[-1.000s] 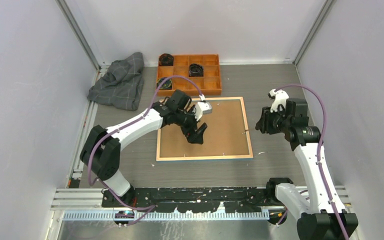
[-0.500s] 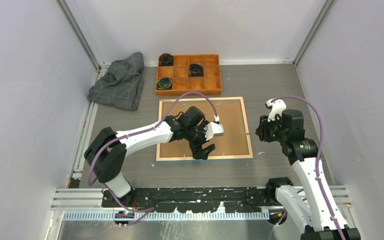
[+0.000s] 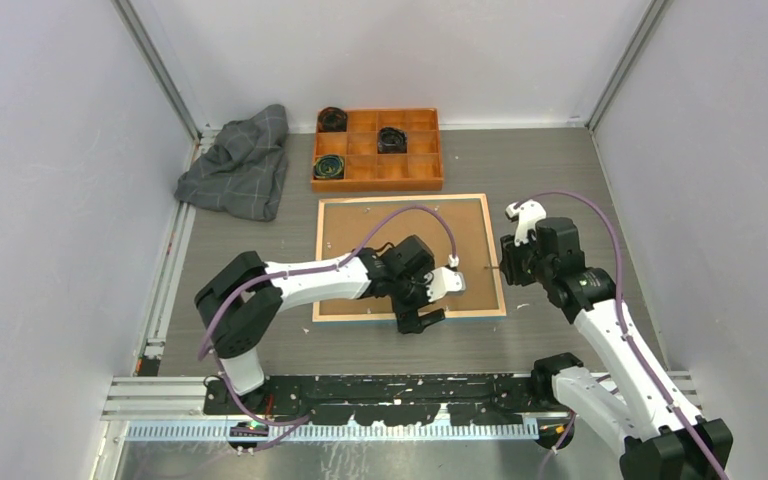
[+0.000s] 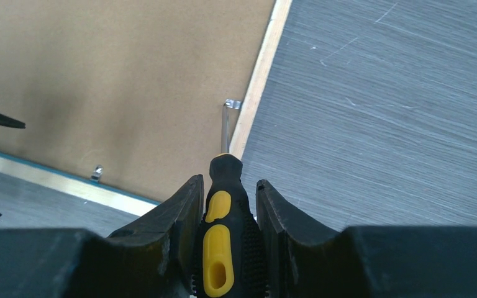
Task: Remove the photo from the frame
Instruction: Release the photo frame item from the photo frame.
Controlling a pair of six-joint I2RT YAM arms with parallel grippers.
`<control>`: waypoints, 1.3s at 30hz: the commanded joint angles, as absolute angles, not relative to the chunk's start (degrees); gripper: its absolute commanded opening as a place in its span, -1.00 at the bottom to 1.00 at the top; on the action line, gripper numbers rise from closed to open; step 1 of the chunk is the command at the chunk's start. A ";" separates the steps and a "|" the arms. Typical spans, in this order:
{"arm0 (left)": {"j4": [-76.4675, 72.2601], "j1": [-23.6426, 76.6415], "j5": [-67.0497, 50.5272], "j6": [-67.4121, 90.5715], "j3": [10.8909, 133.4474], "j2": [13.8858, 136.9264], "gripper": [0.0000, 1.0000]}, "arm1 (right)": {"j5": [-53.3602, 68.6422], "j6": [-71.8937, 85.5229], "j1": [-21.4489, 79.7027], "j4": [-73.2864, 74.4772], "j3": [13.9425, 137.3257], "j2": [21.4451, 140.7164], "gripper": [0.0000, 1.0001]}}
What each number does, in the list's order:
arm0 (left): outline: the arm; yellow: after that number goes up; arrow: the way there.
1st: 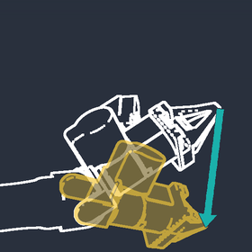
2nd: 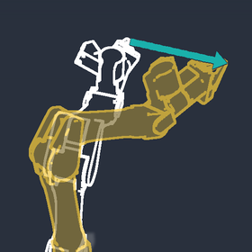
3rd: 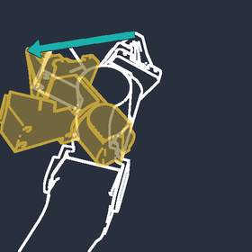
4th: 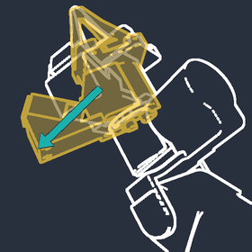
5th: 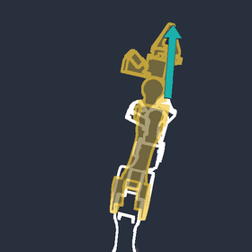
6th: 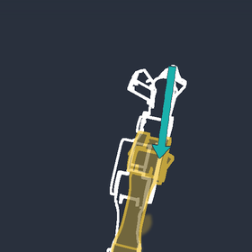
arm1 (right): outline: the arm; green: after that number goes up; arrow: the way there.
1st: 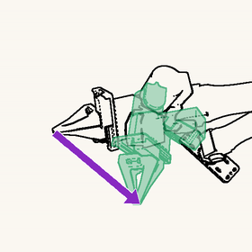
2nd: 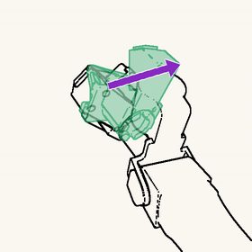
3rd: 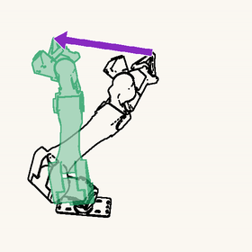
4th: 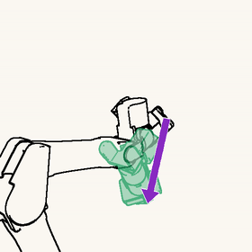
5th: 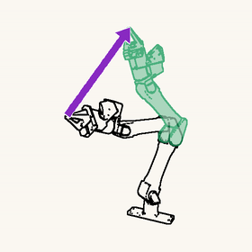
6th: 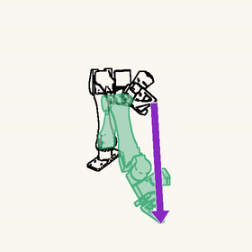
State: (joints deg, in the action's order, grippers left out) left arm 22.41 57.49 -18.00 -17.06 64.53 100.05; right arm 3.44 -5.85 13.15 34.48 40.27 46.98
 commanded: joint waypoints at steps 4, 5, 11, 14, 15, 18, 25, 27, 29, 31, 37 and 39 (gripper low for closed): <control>19.98 59.50 -12.71 -15.94 67.81 103.11 0.63 | -6.29 -6.04 13.77 30.15 40.10 46.96 -0.99; 20.11 59.77 -12.45 -15.65 68.24 103.62 0.57 | -6.63 -6.20 13.72 30.19 40.01 46.71 -0.99; 22.20 61.36 -11.68 -13.48 72.27 107.84 0.14 | -9.15 -7.00 13.79 30.48 40.13 45.80 -0.99; 23.63 62.09 -11.78 -11.91 74.80 110.26 0.00 | -10.80 -7.73 13.75 30.58 39.98 45.17 -0.99; 23.94 62.32 -11.76 -11.39 75.70 111.02 -0.02 | -11.30 -8.07 13.72 30.64 39.81 44.99 -0.99; 24.82 62.87 -11.93 -9.51 78.35 113.59 -0.07 | -13.71 -9.12 13.78 30.89 39.59 44.83 -0.99; 28.69 63.06 -13.91 -4.58 86.39 119.25 -0.28 | -17.35 -10.62 13.74 29.29 38.36 46.47 -0.99; 29.34 63.02 -14.87 -3.71 87.46 120.05 -0.30 | -18.41 -10.88 13.70 29.16 38.29 47.72 -0.99; 29.10 63.10 -15.56 -3.15 87.39 120.14 -0.31 | -18.87 -11.04 13.64 28.90 37.96 48.35 -0.99; 28.70 62.98 -16.06 -2.93 86.84 120.15 -0.33 | -18.92 -11.54 13.66 28.57 37.69 48.48 -0.99; 28.14 63.00 -18.19 -2.05 86.13 120.40 -0.55 | -18.97 -15.02 13.48 27.16 34.75 47.18 -0.99; 27.99 63.06 -19.26 -1.66 86.06 120.50 -0.56 | -17.37 -16.01 12.97 25.74 32.61 45.12 -0.99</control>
